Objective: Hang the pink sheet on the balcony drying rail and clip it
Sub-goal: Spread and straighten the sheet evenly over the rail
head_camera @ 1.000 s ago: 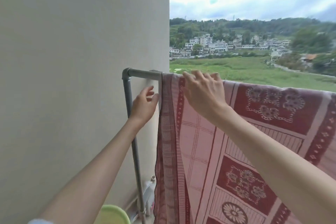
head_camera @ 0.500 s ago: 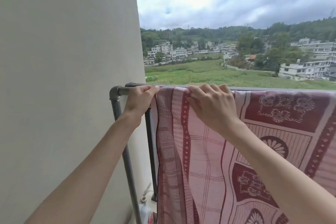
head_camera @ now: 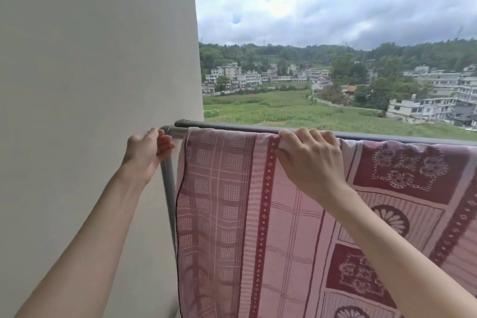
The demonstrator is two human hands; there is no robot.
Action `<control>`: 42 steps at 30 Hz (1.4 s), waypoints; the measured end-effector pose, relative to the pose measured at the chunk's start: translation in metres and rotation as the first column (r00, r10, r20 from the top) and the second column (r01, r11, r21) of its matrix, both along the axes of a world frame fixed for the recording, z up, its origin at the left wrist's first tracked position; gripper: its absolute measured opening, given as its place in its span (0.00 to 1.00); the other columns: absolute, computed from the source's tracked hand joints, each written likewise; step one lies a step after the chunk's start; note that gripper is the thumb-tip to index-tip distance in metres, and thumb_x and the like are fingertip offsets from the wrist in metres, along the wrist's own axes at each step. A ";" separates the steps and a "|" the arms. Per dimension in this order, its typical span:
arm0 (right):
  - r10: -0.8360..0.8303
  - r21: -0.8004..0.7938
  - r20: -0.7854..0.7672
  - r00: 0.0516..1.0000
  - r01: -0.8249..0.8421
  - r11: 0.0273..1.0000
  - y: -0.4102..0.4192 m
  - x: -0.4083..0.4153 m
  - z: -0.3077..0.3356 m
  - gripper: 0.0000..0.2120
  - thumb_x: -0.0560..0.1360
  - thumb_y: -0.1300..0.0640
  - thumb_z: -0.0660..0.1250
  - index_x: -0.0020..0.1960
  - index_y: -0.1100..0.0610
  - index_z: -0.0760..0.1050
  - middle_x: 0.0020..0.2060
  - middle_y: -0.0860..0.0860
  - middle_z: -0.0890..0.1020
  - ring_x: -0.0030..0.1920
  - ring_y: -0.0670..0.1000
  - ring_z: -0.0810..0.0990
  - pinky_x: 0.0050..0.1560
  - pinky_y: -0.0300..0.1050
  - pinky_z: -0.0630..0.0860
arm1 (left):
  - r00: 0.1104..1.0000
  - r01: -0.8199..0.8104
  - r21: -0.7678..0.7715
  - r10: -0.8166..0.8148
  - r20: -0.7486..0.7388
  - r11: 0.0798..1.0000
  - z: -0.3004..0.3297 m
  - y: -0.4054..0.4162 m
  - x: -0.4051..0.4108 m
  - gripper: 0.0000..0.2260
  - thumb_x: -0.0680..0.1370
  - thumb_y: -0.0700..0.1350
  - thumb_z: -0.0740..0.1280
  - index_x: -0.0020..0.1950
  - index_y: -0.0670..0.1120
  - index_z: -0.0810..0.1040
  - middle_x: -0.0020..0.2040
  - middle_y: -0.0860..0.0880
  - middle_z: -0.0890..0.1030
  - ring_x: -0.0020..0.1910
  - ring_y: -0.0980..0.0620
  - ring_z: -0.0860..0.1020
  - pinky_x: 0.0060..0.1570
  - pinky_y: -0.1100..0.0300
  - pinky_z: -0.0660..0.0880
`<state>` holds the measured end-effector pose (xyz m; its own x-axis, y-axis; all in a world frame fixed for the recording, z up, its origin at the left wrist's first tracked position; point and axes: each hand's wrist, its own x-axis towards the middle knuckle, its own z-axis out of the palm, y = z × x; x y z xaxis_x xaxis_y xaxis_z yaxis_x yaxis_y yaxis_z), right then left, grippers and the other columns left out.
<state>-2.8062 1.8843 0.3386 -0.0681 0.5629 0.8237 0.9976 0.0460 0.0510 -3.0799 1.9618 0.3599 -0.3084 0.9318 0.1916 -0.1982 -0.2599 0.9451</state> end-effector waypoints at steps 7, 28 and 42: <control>0.059 -0.088 -0.095 0.994 -0.067 0.994 0.000 -0.013 0.009 0.17 0.77 0.45 0.60 0.57 0.53 0.77 0.51 0.53 0.83 0.51 0.56 0.79 0.57 0.53 0.66 | 0.830 0.011 -0.002 -0.010 -0.557 1.000 -0.013 -0.004 0.032 0.19 0.73 0.60 0.65 0.39 0.44 0.80 0.38 0.47 0.81 0.37 0.50 0.79 0.39 0.56 0.73; 0.177 -0.223 -0.025 0.984 -0.179 0.958 0.031 -0.067 0.029 0.18 0.78 0.43 0.56 0.57 0.52 0.77 0.51 0.51 0.80 0.53 0.54 0.77 0.56 0.50 0.68 | 0.879 0.132 0.014 -0.110 -0.464 0.991 0.029 0.020 0.007 0.14 0.76 0.46 0.65 0.31 0.46 0.77 0.20 0.56 0.73 0.23 0.57 0.70 0.23 0.69 0.66; 0.461 -0.137 -0.010 0.887 -0.458 0.878 0.032 -0.077 0.029 0.21 0.77 0.42 0.55 0.57 0.52 0.80 0.55 0.50 0.82 0.56 0.53 0.77 0.56 0.52 0.73 | 0.880 0.157 -0.146 -0.205 -0.427 0.977 0.000 0.016 -0.019 0.17 0.73 0.59 0.66 0.40 0.45 0.79 0.32 0.53 0.78 0.30 0.54 0.76 0.34 0.61 0.77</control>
<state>-2.8831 1.9166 0.3673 -0.3626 0.5671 0.7396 0.8615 0.5065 0.0340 -3.0993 1.9783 0.3600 -0.0394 0.9852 0.1670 0.2073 -0.1554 0.9659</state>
